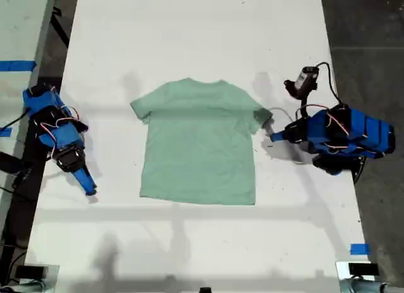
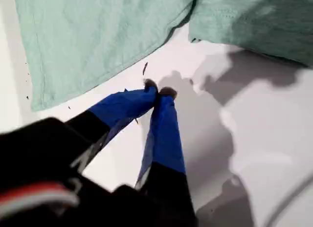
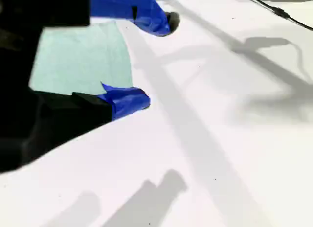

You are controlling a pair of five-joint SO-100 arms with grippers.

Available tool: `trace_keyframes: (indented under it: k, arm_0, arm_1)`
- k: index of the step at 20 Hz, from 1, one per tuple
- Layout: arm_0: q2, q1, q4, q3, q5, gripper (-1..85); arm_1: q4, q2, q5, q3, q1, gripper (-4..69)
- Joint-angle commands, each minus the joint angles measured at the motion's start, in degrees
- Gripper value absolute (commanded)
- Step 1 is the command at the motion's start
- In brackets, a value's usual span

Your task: Fold tshirt

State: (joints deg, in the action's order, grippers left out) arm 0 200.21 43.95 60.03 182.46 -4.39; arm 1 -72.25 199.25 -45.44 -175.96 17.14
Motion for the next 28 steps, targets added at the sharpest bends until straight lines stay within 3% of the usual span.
trace_keyframes:
  k: [1,14,18,21,28]
  arm_0:
    - [5.89,-51.06,-1.41,0.18,-4.75,0.1]
    - [2.99,-57.04,-2.72,-4.39,-5.01,0.1]
    - [-17.14,-58.18,-7.38,-16.44,-2.90,0.1]
    - [-36.91,-63.63,0.53,-34.72,3.96,0.1]
    - [-64.69,-83.14,21.97,-64.51,28.92,0.1]
  arm_1:
    - [-0.44,0.53,41.04,0.44,-0.70,-1.3]
    - [0.70,0.53,38.85,3.52,-2.72,-1.4]
    - [0.26,-9.23,34.54,14.33,-1.49,-1.3]
    - [-2.55,-27.42,27.25,30.41,2.64,-1.3]
    - [-14.41,-55.90,9.49,60.21,14.06,-1.3]
